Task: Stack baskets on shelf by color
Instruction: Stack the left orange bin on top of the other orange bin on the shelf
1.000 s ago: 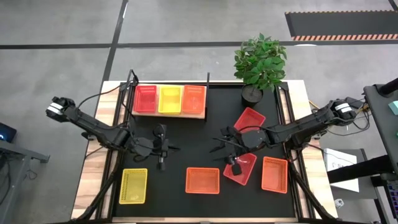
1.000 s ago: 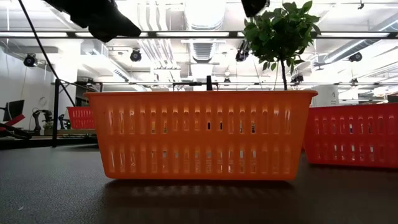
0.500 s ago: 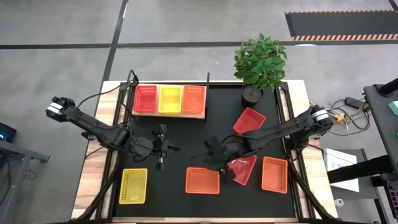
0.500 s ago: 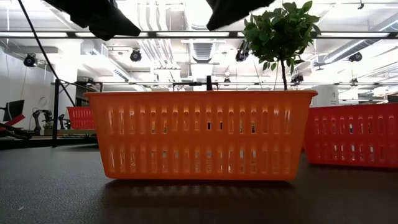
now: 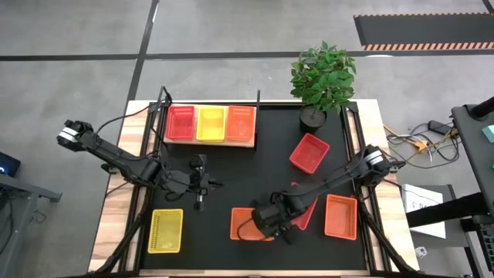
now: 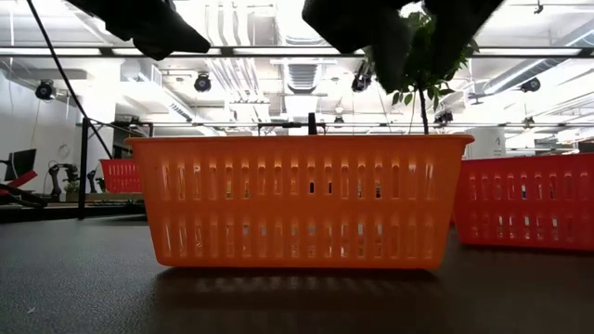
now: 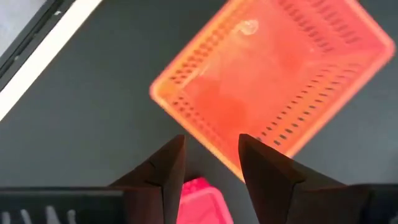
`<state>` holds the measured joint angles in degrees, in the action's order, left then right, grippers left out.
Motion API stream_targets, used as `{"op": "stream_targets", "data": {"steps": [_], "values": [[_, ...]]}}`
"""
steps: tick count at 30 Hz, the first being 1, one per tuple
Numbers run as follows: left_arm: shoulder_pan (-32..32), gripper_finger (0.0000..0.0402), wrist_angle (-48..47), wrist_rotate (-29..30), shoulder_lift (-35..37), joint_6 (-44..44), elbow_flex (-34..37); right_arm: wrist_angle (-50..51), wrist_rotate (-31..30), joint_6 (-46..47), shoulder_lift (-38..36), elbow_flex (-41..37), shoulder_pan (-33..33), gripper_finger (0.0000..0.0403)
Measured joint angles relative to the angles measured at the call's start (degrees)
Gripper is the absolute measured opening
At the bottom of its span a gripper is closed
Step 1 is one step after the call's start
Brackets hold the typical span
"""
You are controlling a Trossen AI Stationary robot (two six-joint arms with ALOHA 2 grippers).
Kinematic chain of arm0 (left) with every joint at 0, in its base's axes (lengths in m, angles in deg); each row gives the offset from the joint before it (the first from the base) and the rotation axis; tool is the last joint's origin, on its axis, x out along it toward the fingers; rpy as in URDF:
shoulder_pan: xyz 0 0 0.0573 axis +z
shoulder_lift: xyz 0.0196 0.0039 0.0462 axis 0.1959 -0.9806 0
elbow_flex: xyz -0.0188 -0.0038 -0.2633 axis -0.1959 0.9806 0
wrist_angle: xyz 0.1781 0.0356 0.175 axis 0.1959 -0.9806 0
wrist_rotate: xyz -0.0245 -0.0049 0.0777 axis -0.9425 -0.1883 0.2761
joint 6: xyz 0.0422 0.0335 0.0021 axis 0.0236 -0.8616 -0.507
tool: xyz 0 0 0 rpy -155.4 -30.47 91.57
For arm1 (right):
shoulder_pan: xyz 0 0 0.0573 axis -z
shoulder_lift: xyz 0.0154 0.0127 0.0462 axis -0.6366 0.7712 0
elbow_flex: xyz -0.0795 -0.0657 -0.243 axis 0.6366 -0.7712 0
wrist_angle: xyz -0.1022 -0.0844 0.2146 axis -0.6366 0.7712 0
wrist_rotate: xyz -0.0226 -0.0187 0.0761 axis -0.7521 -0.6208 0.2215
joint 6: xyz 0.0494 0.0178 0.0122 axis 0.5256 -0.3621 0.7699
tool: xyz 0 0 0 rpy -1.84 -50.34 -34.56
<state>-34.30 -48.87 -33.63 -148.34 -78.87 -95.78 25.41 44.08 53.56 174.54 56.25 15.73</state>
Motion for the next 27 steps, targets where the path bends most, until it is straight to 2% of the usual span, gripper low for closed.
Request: {"op": "stream_targets", "data": {"steps": [21,24,27], "values": [[-0.07,0.0000,0.21,-0.20,-0.04,0.44,0.22,-0.82,-1.22,-6.97,8.82,1.29,-1.36,0.0124],[-0.07,0.0000,0.45,-0.20,-0.04,0.39,0.22,-2.20,-1.31,-8.94,8.83,1.28,-1.29,0.0107],[-0.07,0.0000,0.36,-0.12,-0.02,0.34,0.04,-3.32,-1.29,-10.42,8.80,1.79,-1.32,0.0071]]}}
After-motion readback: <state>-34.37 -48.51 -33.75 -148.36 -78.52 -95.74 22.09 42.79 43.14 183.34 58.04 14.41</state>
